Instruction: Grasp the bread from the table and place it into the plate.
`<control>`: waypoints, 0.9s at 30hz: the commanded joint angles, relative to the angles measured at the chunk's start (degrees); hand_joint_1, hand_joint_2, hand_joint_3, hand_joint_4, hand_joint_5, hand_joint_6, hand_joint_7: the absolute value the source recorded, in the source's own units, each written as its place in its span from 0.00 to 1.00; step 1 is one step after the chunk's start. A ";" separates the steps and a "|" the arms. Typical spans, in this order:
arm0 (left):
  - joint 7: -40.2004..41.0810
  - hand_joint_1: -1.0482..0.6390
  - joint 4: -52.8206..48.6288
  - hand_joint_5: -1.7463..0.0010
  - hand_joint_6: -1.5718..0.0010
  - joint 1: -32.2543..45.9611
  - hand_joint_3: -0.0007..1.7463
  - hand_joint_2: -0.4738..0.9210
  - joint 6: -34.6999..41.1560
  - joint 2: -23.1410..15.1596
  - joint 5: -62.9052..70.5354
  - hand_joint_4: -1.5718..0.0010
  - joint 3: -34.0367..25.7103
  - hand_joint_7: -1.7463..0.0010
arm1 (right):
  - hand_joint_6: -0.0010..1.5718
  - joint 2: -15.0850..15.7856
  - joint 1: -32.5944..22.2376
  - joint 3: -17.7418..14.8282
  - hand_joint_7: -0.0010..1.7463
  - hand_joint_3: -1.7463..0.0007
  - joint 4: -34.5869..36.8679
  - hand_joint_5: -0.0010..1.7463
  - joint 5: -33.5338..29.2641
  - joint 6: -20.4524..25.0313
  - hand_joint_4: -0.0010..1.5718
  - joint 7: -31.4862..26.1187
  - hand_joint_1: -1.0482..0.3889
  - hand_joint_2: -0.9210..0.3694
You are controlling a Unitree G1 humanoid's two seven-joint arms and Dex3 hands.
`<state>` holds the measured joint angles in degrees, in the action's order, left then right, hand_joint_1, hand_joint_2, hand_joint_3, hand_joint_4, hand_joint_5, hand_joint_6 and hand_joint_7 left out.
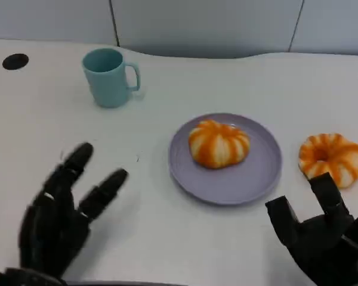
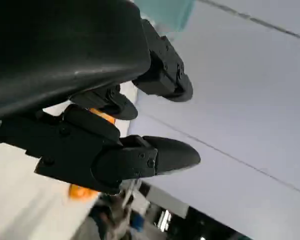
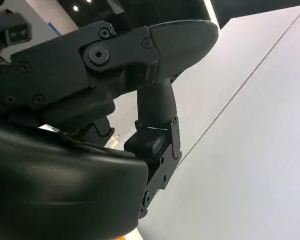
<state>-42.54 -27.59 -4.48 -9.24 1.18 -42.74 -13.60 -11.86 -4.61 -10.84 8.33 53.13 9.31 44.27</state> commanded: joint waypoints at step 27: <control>-0.64 0.26 5.24 0.81 0.55 -0.03 0.32 1.00 3.94 -0.54 2.20 0.54 -4.11 0.97 | 0.43 -1.57 -0.38 -0.25 1.00 0.90 -0.27 1.00 0.17 -0.57 0.58 0.43 0.31 0.00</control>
<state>-42.74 -23.24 -4.54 -5.12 1.22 -41.22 -17.23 -11.85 -4.74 -10.81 8.22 53.16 9.17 44.27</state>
